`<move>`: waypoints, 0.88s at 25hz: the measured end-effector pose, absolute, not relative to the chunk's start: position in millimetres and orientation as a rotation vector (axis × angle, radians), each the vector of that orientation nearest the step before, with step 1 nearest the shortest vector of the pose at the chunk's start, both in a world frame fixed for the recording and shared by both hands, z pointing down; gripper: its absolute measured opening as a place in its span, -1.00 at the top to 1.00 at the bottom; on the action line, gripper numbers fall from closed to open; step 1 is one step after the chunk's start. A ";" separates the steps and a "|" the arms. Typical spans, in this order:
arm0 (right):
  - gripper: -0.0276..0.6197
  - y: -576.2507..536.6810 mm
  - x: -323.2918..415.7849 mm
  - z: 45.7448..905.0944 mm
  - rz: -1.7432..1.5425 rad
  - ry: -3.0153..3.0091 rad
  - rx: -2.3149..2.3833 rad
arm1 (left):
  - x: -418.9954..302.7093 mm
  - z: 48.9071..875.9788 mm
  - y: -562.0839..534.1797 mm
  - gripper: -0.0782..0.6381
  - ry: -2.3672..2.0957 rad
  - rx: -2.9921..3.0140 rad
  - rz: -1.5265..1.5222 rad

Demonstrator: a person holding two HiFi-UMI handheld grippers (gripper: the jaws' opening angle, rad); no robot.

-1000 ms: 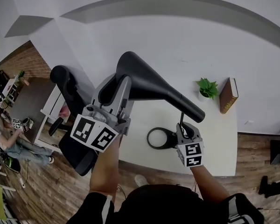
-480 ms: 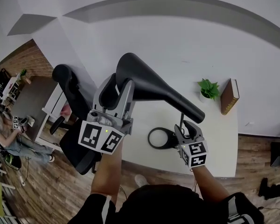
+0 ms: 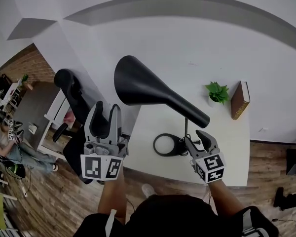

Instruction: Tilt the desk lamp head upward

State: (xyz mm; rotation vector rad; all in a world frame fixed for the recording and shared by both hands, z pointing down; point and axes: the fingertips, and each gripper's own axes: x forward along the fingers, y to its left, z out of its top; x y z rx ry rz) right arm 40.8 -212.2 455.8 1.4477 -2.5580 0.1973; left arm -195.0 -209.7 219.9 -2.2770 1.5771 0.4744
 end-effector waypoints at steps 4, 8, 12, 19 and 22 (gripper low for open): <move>0.42 -203.6 48.6 450.8 0.189 -2.581 1.435 | -189.9 252.1 -204.4 0.28 1.621 -2.326 0.342; 0.42 -198.8 54.9 453.2 0.184 -2.586 1.412 | -162.9 287.6 -191.3 0.29 1.580 -2.442 0.232; 0.42 -185.9 63.9 449.8 0.154 -2.605 1.401 | -138.3 305.7 -165.8 0.53 1.572 -2.439 0.212; 0.91 -152.6 83.0 447.0 0.086 -2.633 1.265 | -85.0 348.4 -133.4 0.74 1.554 -2.579 0.200; 0.91 -141.0 93.3 451.1 0.046 -2.606 1.222 | -60.8 365.9 -122.8 0.74 1.548 -2.635 0.165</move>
